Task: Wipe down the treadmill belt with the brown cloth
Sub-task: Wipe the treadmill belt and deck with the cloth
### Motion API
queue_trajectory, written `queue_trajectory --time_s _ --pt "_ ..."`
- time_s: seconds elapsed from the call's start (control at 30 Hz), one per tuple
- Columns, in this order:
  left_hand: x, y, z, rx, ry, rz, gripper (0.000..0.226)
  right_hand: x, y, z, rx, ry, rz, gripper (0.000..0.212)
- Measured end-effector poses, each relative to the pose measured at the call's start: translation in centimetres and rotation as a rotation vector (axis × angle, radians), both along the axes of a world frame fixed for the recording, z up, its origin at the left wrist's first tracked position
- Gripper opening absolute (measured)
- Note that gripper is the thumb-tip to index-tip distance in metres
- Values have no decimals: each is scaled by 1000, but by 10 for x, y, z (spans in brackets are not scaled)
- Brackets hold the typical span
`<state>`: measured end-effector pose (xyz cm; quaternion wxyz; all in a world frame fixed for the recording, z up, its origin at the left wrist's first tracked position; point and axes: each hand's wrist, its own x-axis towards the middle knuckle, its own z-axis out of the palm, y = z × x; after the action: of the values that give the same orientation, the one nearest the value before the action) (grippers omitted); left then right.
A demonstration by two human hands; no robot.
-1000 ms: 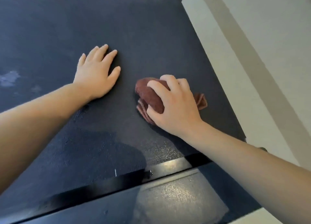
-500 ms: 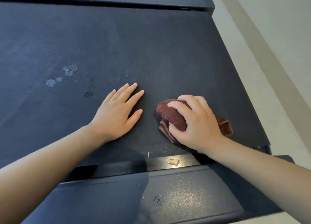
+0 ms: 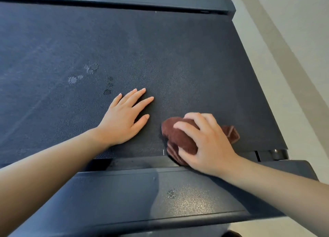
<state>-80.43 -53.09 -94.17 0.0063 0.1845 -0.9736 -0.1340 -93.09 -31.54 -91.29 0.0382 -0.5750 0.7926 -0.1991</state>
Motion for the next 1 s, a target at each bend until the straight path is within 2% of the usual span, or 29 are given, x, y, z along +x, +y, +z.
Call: queue_trajectory --time_s 0.17,0.53,0.7,0.8,1.0 --pt "0 0 0 0 11 -5 58 2 18 -1 33 33 105 44" --pt "-6 -1 1 16 65 72 64 -8 -10 -13 -56 169 71 44" --pt "-8 -2 1 13 75 71 64 -36 -55 -7 -92 86 -142 39" --pt "-11 -8 2 -3 77 70 63 -55 -87 -8 -46 81 -250 38" --pt "-27 -45 2 -33 80 186 57 -57 -102 -10 -35 65 -278 40"
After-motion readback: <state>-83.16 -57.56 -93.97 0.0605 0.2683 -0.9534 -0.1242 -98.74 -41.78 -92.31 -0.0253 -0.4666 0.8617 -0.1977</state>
